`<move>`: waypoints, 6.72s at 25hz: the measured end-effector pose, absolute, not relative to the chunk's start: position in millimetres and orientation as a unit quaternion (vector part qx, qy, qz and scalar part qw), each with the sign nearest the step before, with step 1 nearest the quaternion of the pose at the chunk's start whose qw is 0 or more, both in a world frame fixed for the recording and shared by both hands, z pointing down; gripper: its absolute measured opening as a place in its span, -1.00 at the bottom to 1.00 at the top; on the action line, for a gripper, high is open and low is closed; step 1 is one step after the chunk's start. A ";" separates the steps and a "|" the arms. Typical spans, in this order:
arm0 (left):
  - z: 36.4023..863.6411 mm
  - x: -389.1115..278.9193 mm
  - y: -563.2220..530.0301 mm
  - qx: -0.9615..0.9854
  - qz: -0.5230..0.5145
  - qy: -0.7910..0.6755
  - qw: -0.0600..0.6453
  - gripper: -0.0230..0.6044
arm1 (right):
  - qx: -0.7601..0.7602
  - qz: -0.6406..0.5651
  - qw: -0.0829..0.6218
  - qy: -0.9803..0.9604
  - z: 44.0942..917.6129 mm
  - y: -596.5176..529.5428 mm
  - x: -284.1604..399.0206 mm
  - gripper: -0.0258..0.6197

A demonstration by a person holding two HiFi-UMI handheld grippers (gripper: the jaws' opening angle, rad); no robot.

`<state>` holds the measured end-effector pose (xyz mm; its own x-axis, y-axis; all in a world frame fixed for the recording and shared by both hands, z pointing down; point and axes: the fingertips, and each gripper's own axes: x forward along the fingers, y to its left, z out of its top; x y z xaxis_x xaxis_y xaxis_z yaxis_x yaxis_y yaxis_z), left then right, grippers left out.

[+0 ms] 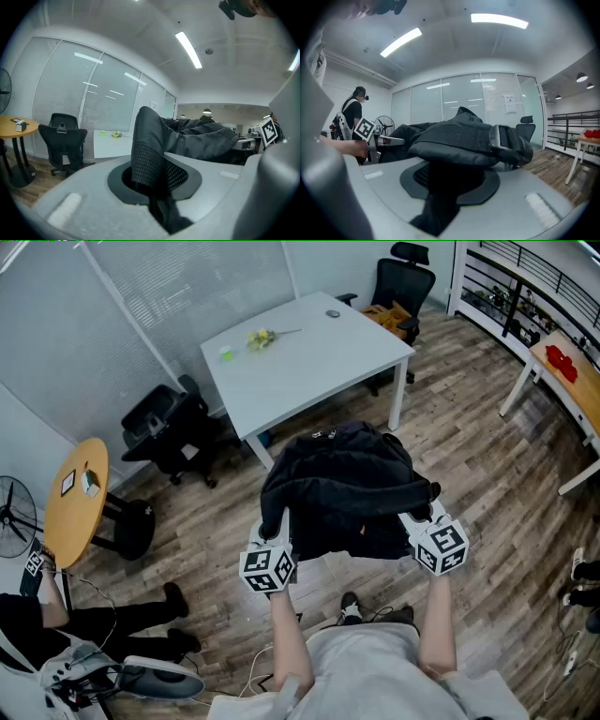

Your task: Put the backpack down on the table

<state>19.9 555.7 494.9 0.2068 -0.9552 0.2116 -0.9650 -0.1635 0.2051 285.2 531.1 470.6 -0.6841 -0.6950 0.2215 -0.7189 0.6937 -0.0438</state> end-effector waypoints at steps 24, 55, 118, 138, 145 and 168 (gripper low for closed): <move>501.9 -0.1 514.9 0.787 0.041 -0.596 0.156 -0.70 | 0.377 0.074 0.107 -0.917 483.5 486.2 264.0 -0.60; 498.0 -39.6 234.3 0.812 0.063 -0.556 0.166 -0.70 | 0.397 0.023 0.110 -0.911 466.6 209.7 213.1 -0.60; 522.7 -193.0 -201.5 0.820 0.027 -0.539 0.190 -0.70 | 0.397 0.047 0.164 -0.902 485.6 -225.8 60.4 -0.59; 573.5 -231.5 -199.5 0.772 0.026 -0.584 0.251 -0.70 | 0.334 0.074 0.215 -0.915 529.6 -268.7 26.5 -0.58; 605.9 -239.1 -212.8 0.767 0.058 -0.582 0.263 -0.70 | 0.306 0.109 0.226 -0.918 567.3 -296.7 27.3 -0.58; 663.4 -251.5 -218.5 0.748 0.087 -0.583 0.304 -0.70 | 0.283 0.132 0.288 -0.906 629.2 -331.5 8.9 -0.58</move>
<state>-251.5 -218.5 663.4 0.3051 -0.8195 0.4850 -0.9254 -0.1349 0.3543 8.9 -331.5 629.2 -0.6745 -0.4365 0.5954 -0.5879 0.8054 -0.0756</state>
